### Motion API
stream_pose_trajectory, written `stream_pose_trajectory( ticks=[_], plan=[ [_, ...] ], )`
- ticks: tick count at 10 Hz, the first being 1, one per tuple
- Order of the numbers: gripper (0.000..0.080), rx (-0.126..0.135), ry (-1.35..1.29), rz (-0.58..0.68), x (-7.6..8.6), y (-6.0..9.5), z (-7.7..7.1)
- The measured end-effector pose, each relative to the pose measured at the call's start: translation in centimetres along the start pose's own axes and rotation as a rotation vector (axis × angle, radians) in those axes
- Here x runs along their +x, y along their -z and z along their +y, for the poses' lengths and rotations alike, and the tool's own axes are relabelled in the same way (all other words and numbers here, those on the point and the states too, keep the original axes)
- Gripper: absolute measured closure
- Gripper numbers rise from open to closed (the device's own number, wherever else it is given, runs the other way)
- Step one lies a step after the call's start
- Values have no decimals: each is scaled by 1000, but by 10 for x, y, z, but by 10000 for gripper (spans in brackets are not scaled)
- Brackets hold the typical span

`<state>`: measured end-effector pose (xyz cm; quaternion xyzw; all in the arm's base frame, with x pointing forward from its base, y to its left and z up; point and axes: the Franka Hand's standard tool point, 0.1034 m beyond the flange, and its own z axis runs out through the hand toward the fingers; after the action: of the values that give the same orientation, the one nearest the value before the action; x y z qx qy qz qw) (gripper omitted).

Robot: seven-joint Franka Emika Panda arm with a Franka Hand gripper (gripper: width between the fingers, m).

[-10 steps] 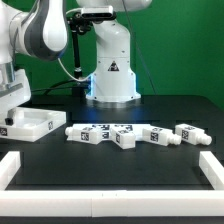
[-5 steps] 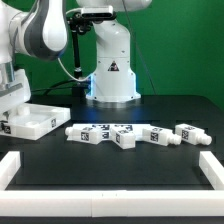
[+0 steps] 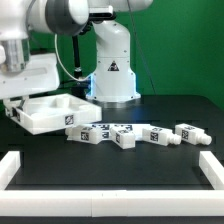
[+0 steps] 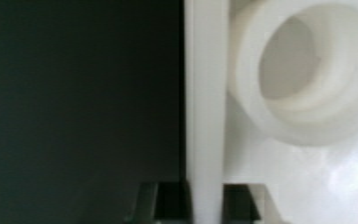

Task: Assemble one leg

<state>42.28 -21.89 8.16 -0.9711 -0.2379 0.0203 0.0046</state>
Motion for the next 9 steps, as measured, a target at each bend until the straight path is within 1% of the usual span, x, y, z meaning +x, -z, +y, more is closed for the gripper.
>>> stream_pose_trajectory(
  ticks=[1, 2, 6, 7, 8, 9],
  plan=[
    [744, -17, -28, 3, 17, -1, 0],
    [744, -14, -34, -7, 18, -11, -3],
    [744, -7, -27, -12, 16, -13, -4],
    [744, -5, -48, -11, 20, -12, -6],
    [744, 12, -185, -18, 42, -5, -13],
    [744, 0, -319, -4, 75, 1, -16]
  ],
)
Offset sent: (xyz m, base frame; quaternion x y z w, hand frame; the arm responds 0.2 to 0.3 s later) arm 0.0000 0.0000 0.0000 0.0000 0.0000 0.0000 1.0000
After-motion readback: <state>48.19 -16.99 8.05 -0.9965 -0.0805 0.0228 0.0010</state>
